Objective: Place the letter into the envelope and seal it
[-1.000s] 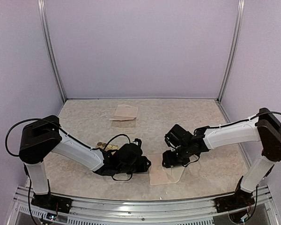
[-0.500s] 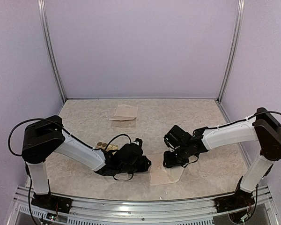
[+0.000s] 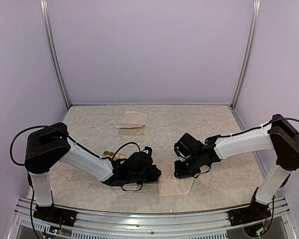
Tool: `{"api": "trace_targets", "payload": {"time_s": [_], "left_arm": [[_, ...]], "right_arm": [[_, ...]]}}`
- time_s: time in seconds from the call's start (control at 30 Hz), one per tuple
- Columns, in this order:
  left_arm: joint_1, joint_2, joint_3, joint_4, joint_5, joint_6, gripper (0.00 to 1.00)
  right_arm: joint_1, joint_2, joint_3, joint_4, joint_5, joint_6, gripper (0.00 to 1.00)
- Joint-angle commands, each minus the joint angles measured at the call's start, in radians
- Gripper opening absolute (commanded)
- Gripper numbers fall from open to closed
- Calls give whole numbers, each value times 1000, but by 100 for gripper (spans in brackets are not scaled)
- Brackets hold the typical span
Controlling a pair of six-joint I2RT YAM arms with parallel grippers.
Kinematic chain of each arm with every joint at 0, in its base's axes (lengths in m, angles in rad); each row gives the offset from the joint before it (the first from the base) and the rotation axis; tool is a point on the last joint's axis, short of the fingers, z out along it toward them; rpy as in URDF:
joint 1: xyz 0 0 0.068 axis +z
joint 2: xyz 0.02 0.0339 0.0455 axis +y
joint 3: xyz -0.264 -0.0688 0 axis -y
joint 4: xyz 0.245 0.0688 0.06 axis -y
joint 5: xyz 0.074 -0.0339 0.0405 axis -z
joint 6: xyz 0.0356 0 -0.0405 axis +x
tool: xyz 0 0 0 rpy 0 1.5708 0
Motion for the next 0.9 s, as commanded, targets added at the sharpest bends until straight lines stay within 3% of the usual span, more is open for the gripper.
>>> {"api": "trace_targets", "payload": {"time_s": [0.0, 0.57, 0.73, 0.87], "left_arm": [[-1, 29, 21, -50, 8, 16, 16], [-20, -65, 12, -135, -104, 40, 16], [-18, -132, -9, -147, -121, 45, 23], [-2, -159, -12, -142, -103, 54, 29]], "right_arm": [[22, 29, 9, 24, -38, 2, 27], [23, -100, -43, 59, -10, 49, 30], [23, -183, -69, 20, 31, 47, 40], [12, -206, -81, 1, 45, 40, 42]]}}
